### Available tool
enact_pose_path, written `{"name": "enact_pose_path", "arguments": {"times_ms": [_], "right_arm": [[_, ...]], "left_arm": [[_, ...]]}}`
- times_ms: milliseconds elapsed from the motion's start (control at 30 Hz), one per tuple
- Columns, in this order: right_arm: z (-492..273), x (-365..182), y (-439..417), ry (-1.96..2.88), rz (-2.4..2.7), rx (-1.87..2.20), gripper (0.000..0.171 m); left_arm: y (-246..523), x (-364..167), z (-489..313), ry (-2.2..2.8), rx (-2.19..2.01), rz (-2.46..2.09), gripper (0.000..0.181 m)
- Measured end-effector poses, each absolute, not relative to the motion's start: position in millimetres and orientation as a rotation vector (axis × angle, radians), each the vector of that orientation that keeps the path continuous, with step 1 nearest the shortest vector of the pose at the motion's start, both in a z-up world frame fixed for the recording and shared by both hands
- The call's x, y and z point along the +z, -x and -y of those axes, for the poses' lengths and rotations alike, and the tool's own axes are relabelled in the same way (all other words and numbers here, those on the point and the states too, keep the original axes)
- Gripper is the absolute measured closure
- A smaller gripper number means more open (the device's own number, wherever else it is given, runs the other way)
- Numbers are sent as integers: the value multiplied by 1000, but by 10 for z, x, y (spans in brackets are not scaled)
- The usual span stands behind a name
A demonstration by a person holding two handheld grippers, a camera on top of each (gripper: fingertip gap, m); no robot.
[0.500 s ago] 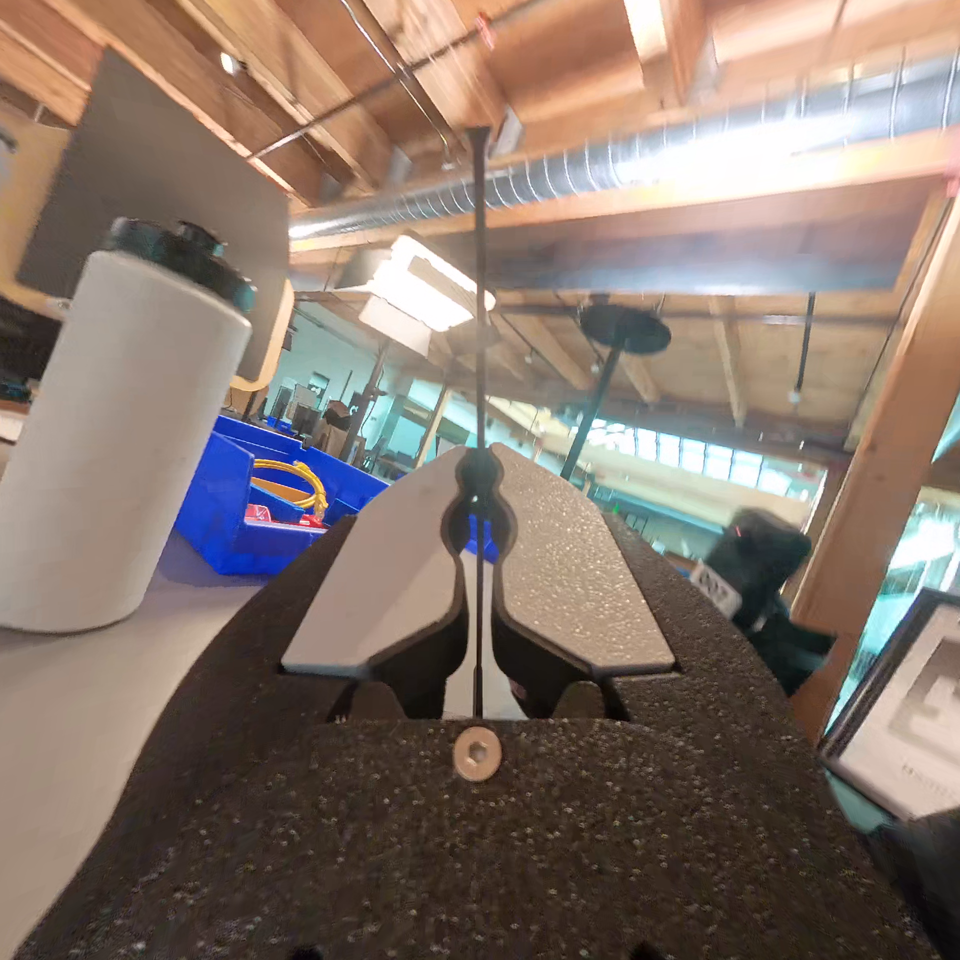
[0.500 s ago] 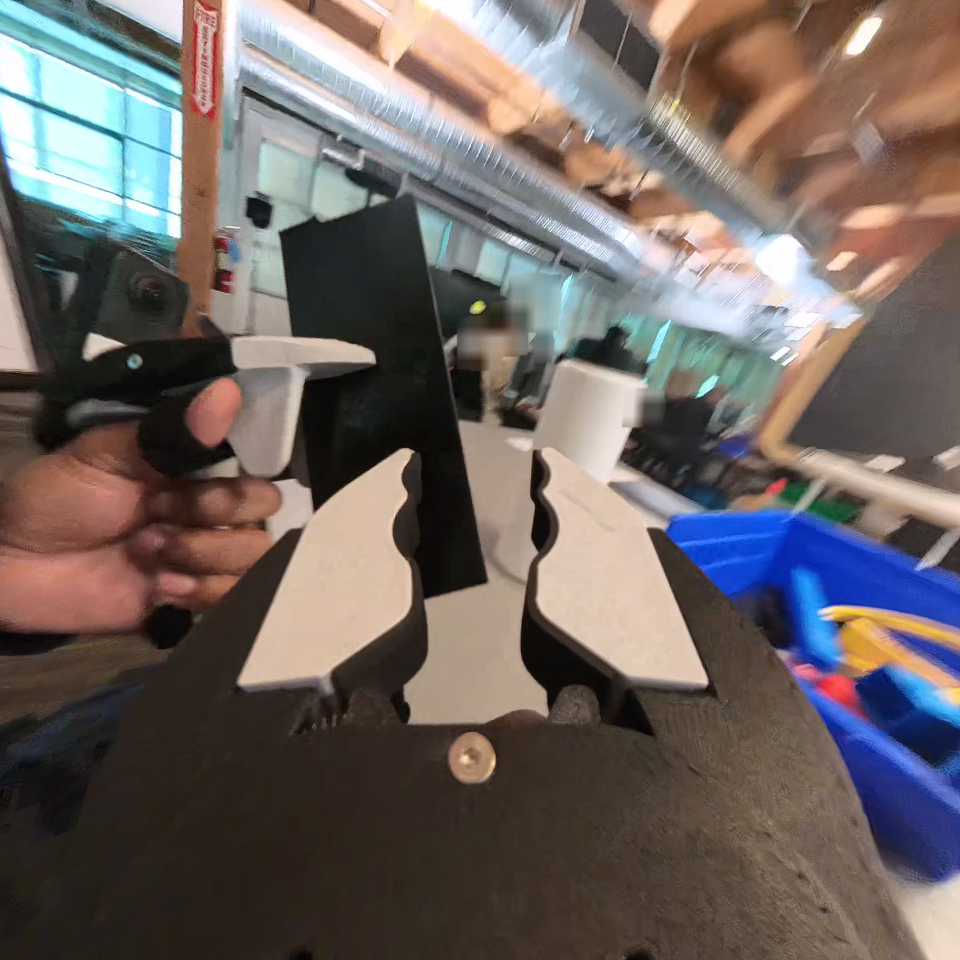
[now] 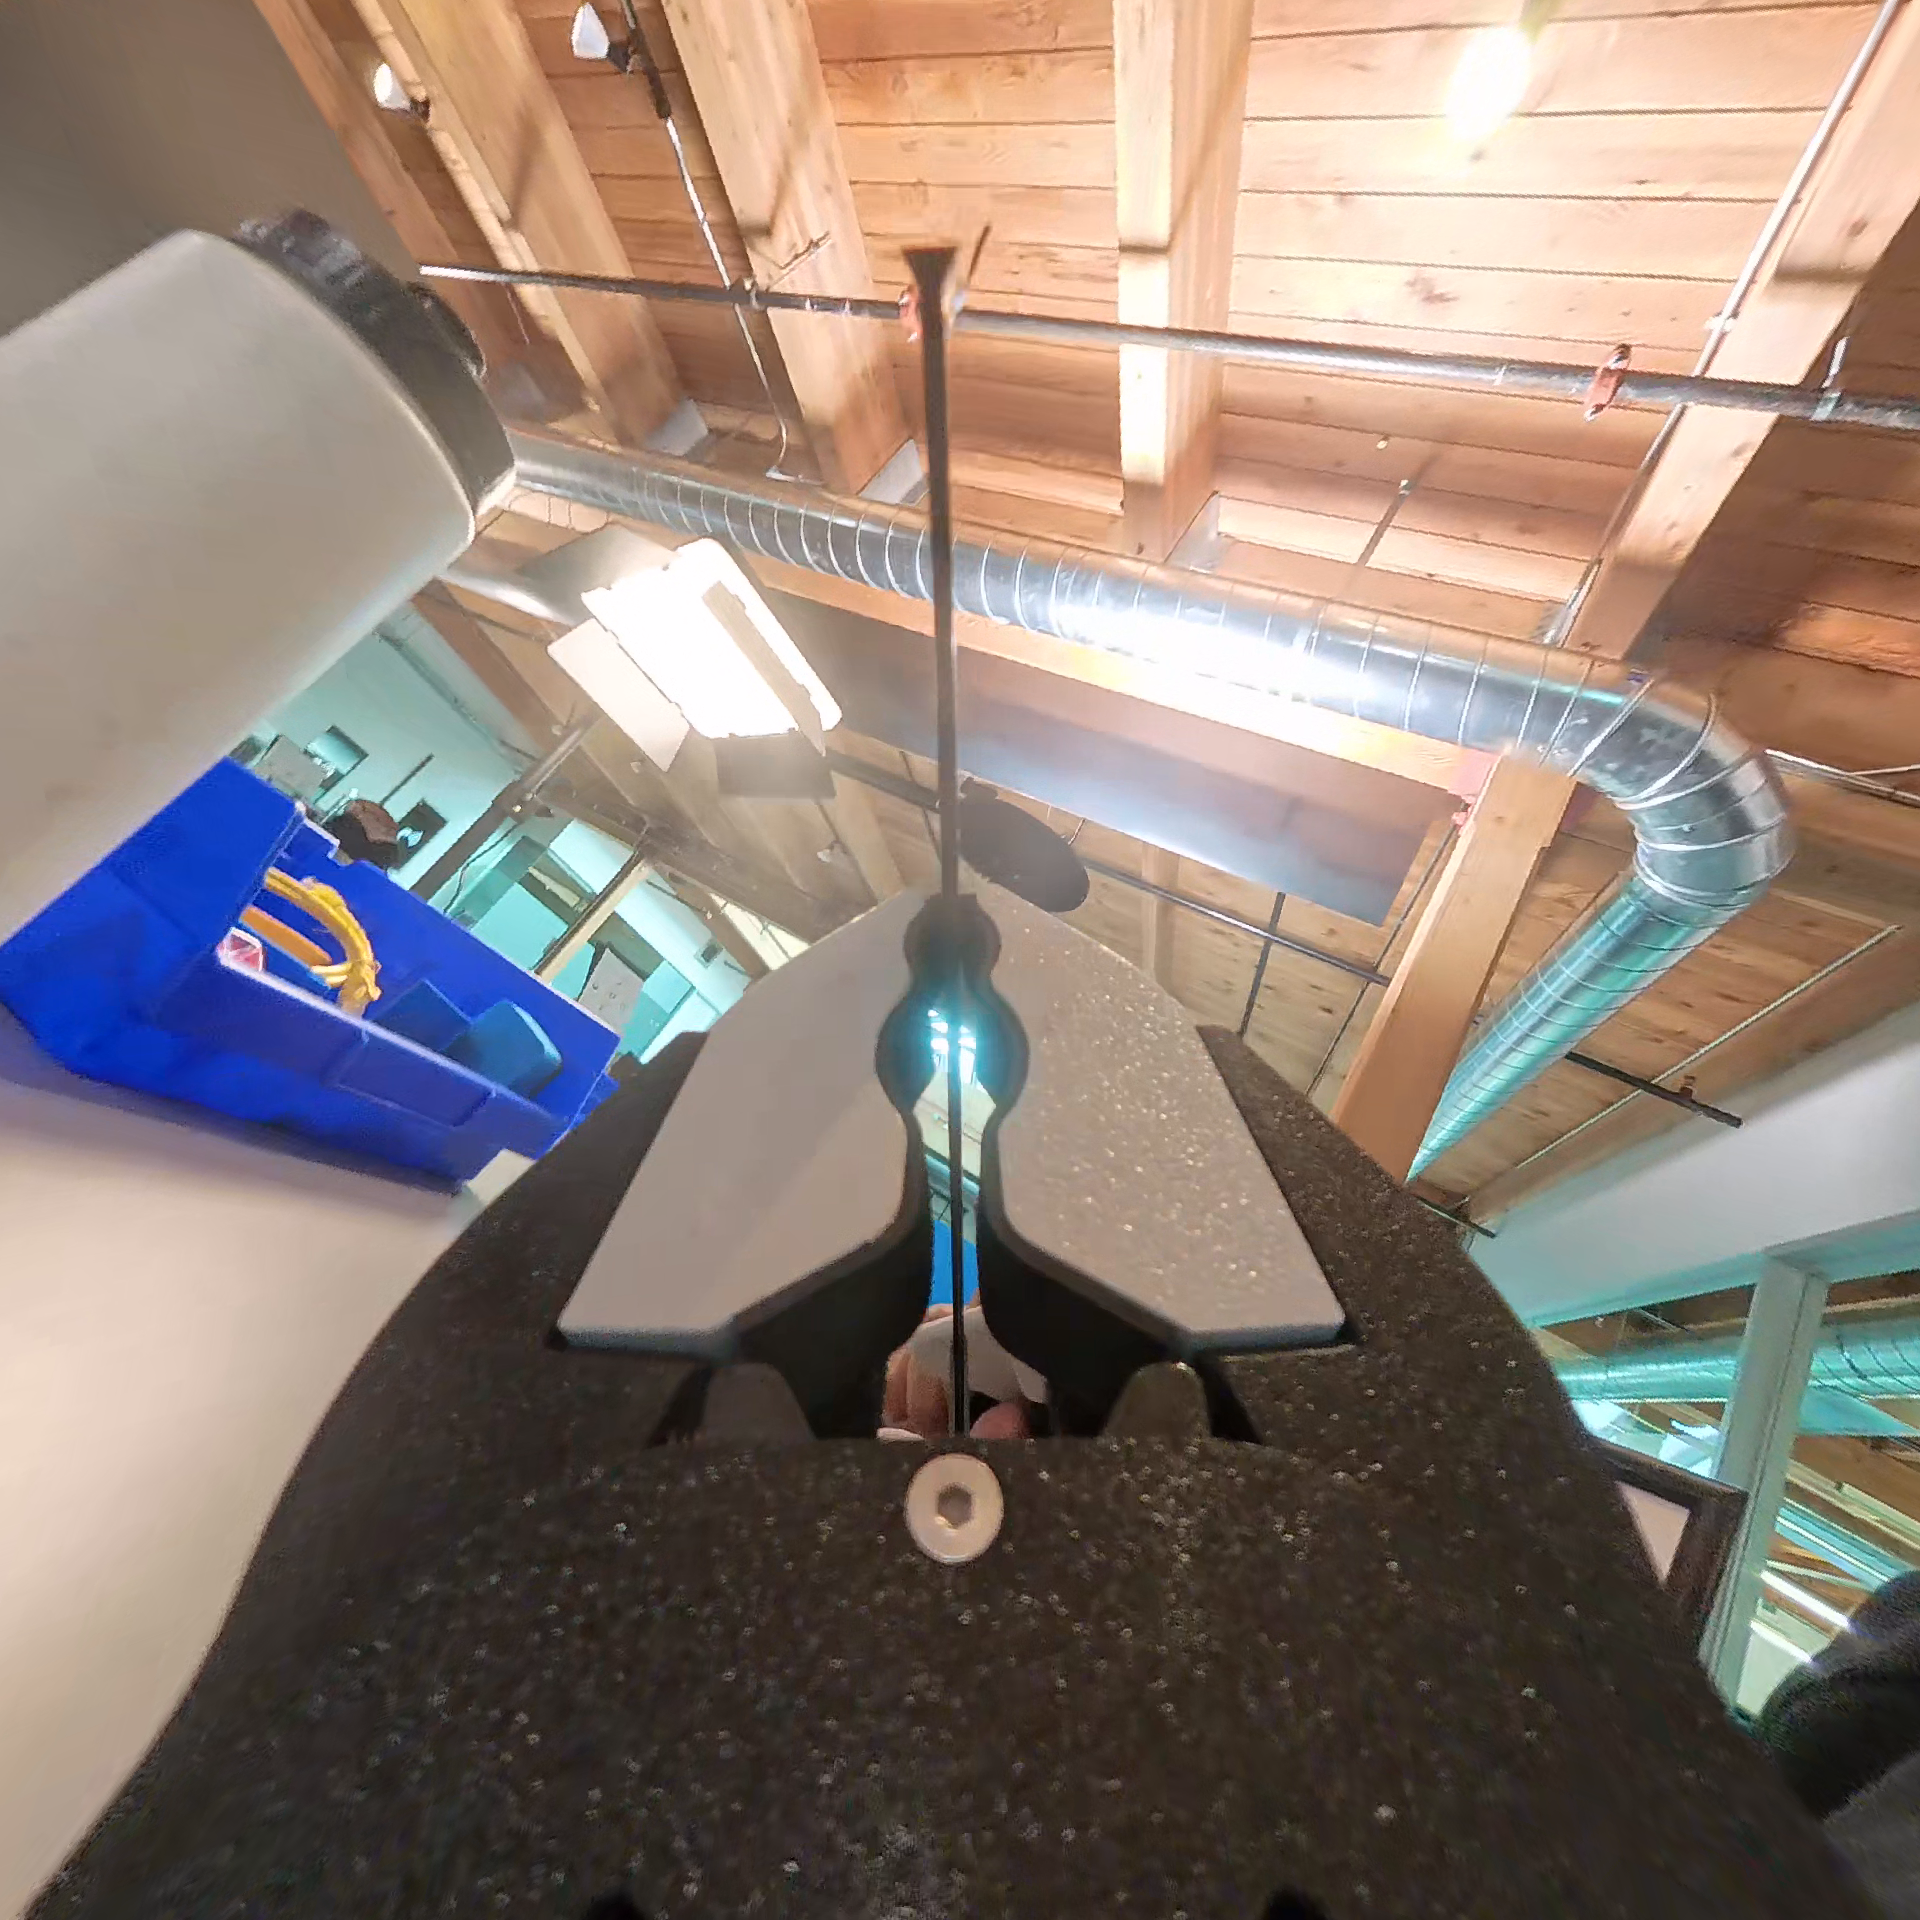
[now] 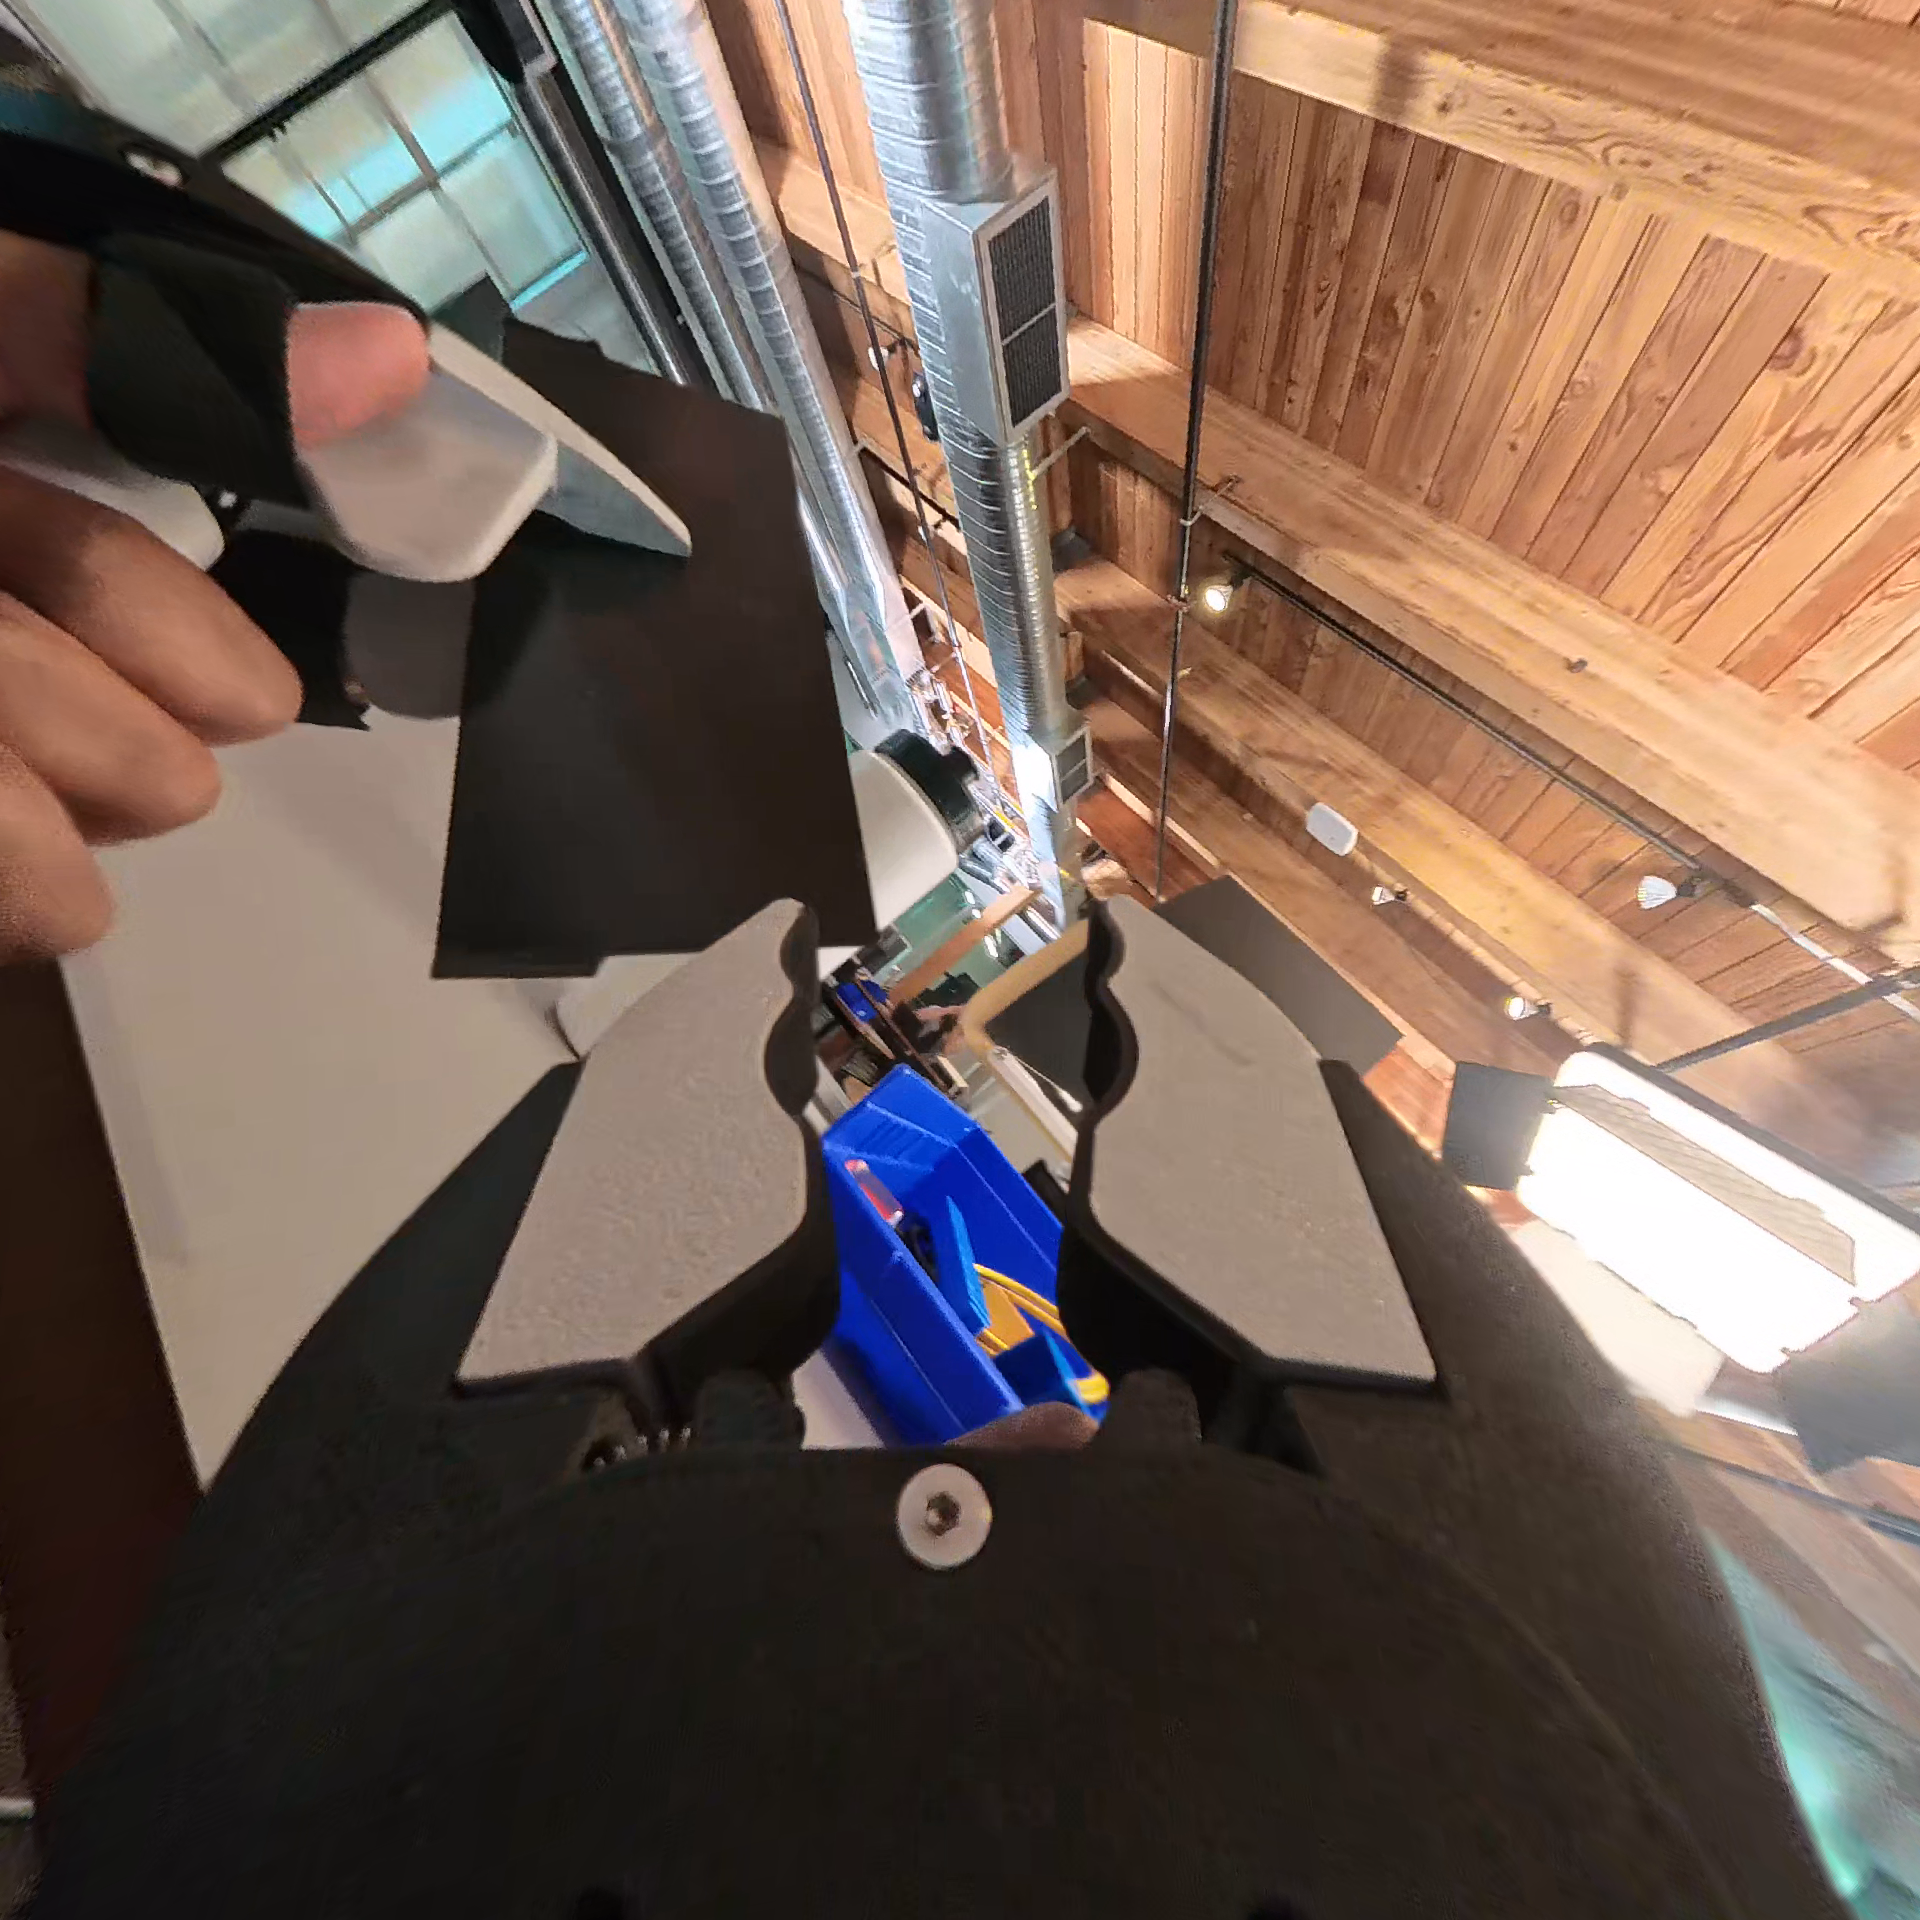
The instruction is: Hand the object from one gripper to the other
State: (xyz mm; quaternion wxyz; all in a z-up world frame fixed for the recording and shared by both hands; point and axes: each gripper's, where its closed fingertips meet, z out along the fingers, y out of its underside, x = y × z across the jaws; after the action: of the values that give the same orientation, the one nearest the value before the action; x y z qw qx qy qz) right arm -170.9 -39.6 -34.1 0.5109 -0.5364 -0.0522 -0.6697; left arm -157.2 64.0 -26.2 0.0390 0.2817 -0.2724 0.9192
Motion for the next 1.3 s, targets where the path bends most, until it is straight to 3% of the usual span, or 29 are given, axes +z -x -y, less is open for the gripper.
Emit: {"name": "enact_pose_path", "arguments": {"times_ms": [500,600,667,700,800,933,1133,1200,1233,1300], "right_arm": [[610,-715,1807,1471,281,-2208,103],[549,-763,1814,1473,289,-2211,120],[570,-776,1767,1493,228,-2213,161],[611,-749,1737,1492,158,-2199,165],[785,-667,1638,1479,-184,-1957,170],[888,-596,1595,1340,-606,-1222,170],[537,-641,1939,1194,-595,-212,170],[417,-723,2071,1196,-559,-8,170],[356,-786,2119,1215,-547,56,170],[257,-924,2149,1276,-540,81,170]], "left_arm": [[1455,-505,-117,-993,2369,815,179],[1468,-620,27,-1055,2227,787,179],[1504,-640,99,-1056,2211,803,174],[1532,-595,106,-1016,2246,810,168],[1719,-297,11,-774,2406,763,145],[1794,-261,-65,-705,2628,838,131],[1874,-502,223,-704,2543,1029,120],[1934,-540,316,-690,2509,1095,123],[1967,-545,338,-675,2509,1115,133],[1998,-581,354,-673,2520,1175,170]]}}
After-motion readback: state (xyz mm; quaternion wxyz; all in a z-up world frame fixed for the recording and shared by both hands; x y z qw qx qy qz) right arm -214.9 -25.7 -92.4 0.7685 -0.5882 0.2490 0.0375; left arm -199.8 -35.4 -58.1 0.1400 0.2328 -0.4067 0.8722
